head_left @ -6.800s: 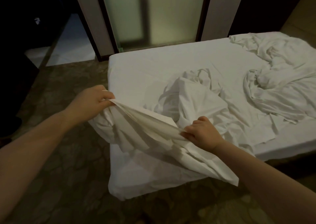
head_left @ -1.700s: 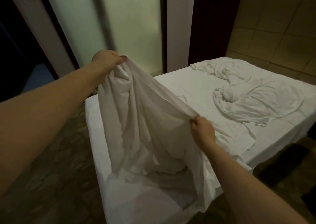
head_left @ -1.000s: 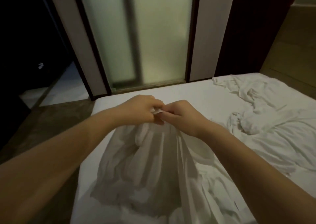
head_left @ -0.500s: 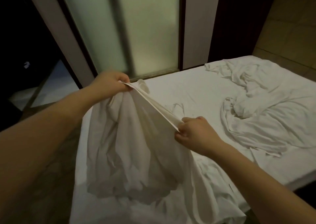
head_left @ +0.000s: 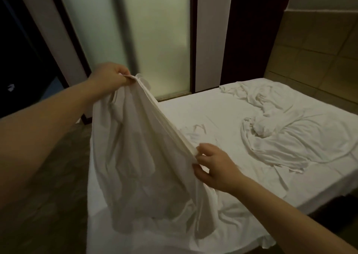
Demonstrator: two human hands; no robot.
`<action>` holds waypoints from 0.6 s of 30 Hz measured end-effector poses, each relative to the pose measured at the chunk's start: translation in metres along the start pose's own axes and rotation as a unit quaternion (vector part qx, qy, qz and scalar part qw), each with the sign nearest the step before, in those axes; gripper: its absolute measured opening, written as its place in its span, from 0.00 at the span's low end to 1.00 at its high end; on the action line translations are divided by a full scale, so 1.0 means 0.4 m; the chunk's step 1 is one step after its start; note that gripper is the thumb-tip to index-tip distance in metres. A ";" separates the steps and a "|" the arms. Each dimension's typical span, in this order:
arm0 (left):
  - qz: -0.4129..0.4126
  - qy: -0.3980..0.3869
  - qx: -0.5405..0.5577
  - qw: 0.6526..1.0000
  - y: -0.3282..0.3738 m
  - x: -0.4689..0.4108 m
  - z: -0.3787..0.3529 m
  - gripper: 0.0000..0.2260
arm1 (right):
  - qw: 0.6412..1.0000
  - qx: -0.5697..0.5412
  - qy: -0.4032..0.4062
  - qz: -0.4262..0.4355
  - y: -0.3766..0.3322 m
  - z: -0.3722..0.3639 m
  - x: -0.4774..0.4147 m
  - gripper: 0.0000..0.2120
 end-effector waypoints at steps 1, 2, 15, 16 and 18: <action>0.003 0.000 -0.002 1.000 -0.007 0.012 0.011 0.16 | 1.000 -0.013 0.011 -0.005 -0.023 -0.011 0.008 0.12; 0.004 0.000 -0.001 1.000 -0.016 0.023 0.021 0.17 | 1.000 -0.014 0.020 -0.008 -0.042 -0.024 0.017 0.11; -0.003 -0.018 -0.071 0.997 -0.123 0.115 0.067 0.08 | 0.987 -0.104 -0.098 -0.070 -0.161 -0.163 0.074 0.13; 0.002 -0.020 -0.074 0.997 -0.134 0.119 0.070 0.08 | 0.986 -0.109 -0.096 -0.081 -0.149 -0.146 0.066 0.15; 0.014 -0.017 -0.071 0.997 -0.156 0.120 0.076 0.08 | 0.990 -0.079 -0.072 -0.095 -0.117 -0.107 0.039 0.19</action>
Point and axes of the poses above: each hand's wrist, its own x-axis away from the middle knuckle, its own z-axis out of the back of the hand, y = z × x, the point moved 1 cm from there along -x, towards the middle knuckle, and after that the axes turned 13 degrees about -z, right-handed, at the moved point
